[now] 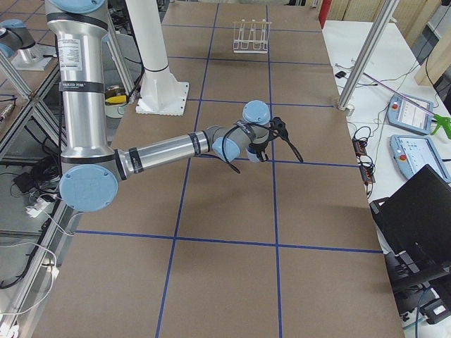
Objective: Hang cup on cup holder
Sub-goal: 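Grip the cup rim with the right gripper and lift it sideways, then carry the cup toward the center with the right gripper while the left gripper approaches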
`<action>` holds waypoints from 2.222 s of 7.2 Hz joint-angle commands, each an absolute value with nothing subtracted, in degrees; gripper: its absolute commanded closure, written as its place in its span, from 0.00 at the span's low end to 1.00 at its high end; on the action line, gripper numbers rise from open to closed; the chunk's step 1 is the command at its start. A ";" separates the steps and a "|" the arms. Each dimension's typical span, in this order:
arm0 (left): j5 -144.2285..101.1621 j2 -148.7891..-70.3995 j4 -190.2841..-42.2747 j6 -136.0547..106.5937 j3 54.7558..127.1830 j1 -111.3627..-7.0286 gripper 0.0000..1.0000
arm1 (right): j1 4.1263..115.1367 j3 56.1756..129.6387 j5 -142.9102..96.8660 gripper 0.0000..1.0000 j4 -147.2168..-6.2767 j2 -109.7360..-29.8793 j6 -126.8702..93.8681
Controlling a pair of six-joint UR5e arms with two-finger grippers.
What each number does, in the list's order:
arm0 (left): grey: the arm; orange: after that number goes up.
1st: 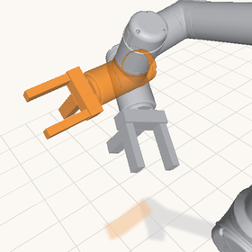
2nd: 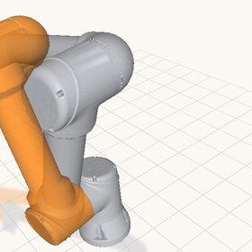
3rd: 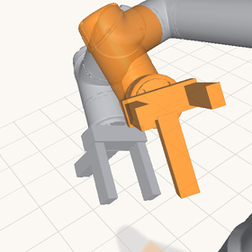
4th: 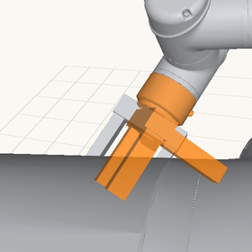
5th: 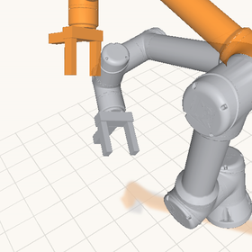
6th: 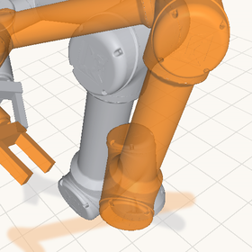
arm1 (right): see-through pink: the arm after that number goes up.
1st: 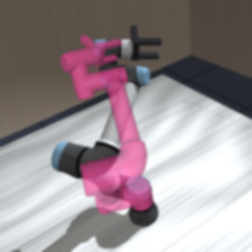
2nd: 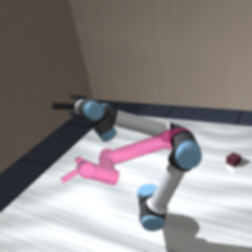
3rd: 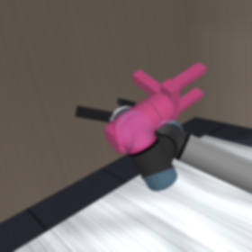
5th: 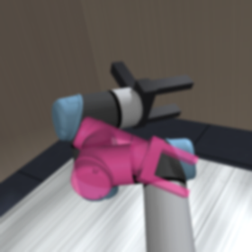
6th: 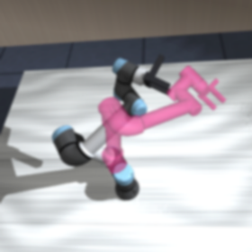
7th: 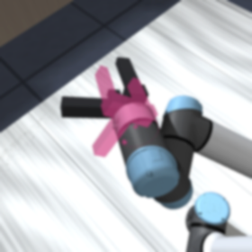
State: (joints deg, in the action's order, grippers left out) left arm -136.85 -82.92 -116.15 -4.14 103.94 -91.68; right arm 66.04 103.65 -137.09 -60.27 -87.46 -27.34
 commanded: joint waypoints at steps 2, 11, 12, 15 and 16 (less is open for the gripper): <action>-148.50 -84.98 -130.03 -29.09 103.97 -90.36 0.01 | 65.92 103.45 -141.06 1.00 -39.97 -85.35 -52.22; -150.47 -102.53 -175.60 -112.08 108.62 -68.74 0.01 | 49.63 103.10 -129.44 1.00 9.26 -82.27 -93.14; -145.25 -103.53 -177.08 -114.76 110.63 -65.08 0.01 | 42.26 103.01 -120.59 1.00 14.88 -82.27 -93.60; -124.39 -106.16 -184.21 -122.14 111.53 -47.58 0.01 | 26.42 102.66 -103.24 1.00 18.54 -75.44 -93.17; -124.19 -106.61 -184.13 -124.17 111.45 -45.55 0.01 | 22.71 102.48 -99.01 1.00 18.54 -72.89 -92.73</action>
State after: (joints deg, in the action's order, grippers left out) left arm -126.47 -105.64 -183.52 -121.30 111.43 -48.90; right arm 27.78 102.66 -104.85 18.27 -76.14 -93.11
